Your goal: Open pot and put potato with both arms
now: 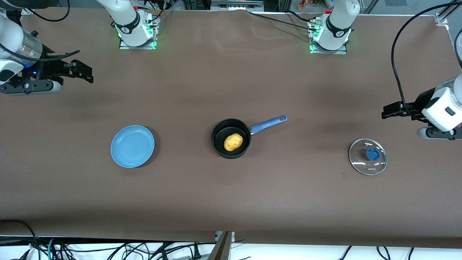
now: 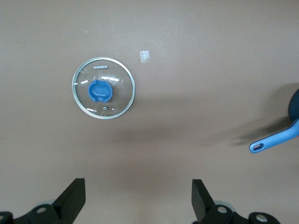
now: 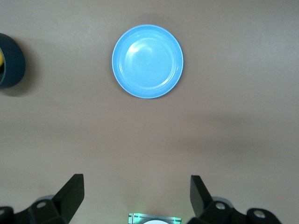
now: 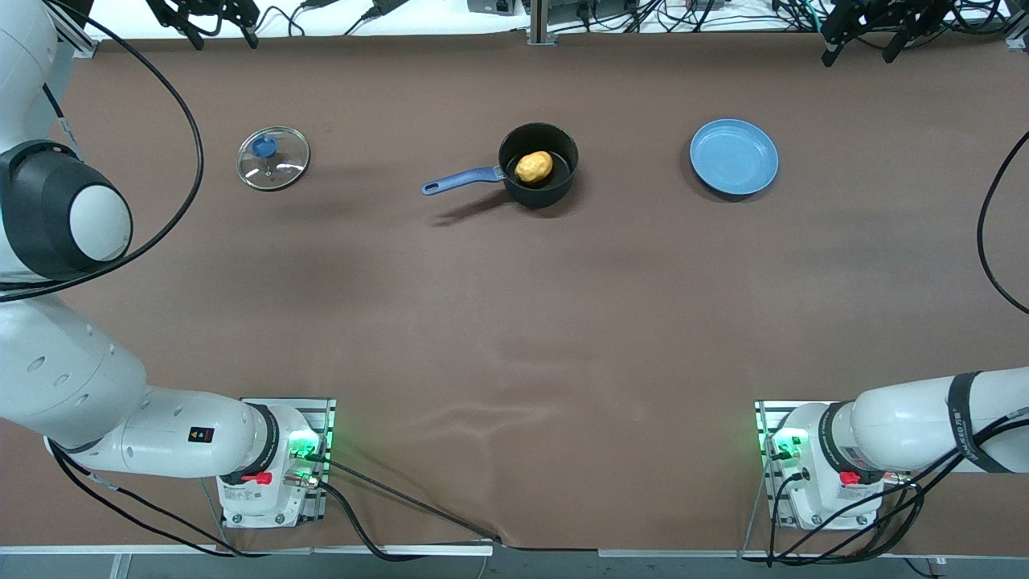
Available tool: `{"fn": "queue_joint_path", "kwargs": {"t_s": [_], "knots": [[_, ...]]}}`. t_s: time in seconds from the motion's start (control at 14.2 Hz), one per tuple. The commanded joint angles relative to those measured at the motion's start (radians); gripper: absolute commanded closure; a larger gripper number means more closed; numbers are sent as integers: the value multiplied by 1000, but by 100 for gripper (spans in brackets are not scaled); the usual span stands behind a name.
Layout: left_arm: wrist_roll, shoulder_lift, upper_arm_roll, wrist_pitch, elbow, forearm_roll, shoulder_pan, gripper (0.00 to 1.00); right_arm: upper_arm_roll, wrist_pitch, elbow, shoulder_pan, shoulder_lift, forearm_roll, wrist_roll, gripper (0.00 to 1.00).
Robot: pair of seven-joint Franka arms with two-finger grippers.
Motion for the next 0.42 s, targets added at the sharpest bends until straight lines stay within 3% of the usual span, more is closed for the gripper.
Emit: {"fn": "queue_joint_path", "kwargs": {"t_s": [0.0,0.35], "knots": [[-5,15,0,-2,30,18,-31,0,24,-17,51,-23,15,-16,-21,0],[-7,29,0,6,46,9,-31,0,23,-41,71,-25,17,-28,-22,0]]}}
